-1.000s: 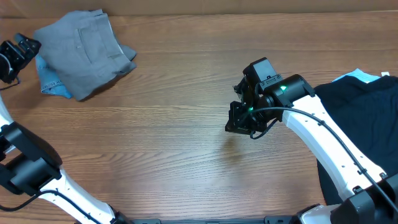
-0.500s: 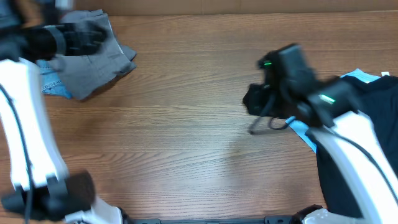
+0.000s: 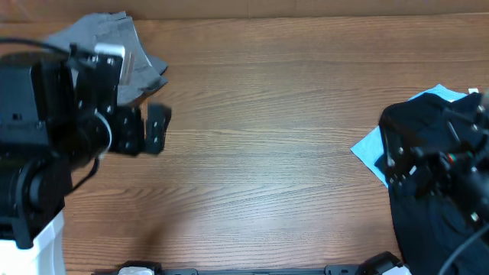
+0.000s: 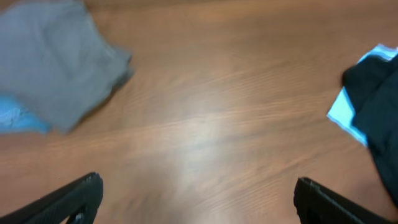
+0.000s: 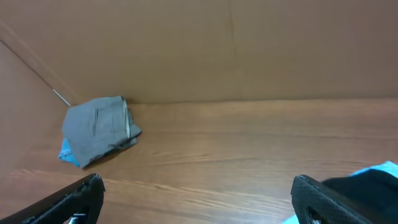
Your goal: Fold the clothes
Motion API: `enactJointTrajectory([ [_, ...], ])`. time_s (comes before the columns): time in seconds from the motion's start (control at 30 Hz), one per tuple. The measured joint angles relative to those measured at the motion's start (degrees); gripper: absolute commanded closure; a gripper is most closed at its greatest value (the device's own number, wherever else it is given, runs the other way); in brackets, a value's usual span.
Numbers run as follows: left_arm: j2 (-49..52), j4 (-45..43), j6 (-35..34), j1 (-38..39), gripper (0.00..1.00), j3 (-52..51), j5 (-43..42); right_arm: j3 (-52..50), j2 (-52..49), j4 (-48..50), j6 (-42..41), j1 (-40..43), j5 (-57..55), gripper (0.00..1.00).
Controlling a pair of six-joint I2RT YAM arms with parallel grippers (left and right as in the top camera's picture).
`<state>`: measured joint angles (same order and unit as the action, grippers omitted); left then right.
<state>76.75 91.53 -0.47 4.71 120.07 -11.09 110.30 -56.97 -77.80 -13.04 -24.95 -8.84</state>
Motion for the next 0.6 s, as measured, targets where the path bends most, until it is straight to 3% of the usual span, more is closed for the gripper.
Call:
enactJointTrajectory([
  [0.13, 0.0, 4.96, -0.83, 0.09, 0.0, -0.02, 3.54, -0.02, 0.68, -2.56, 0.35, 0.0, -0.44, 0.0],
  [0.6, 0.98, 4.92, -1.11, 0.09, 0.0, -0.04, 5.84, -0.11, 0.61, -14.19, 0.9, 0.0, -0.57, 0.0],
])
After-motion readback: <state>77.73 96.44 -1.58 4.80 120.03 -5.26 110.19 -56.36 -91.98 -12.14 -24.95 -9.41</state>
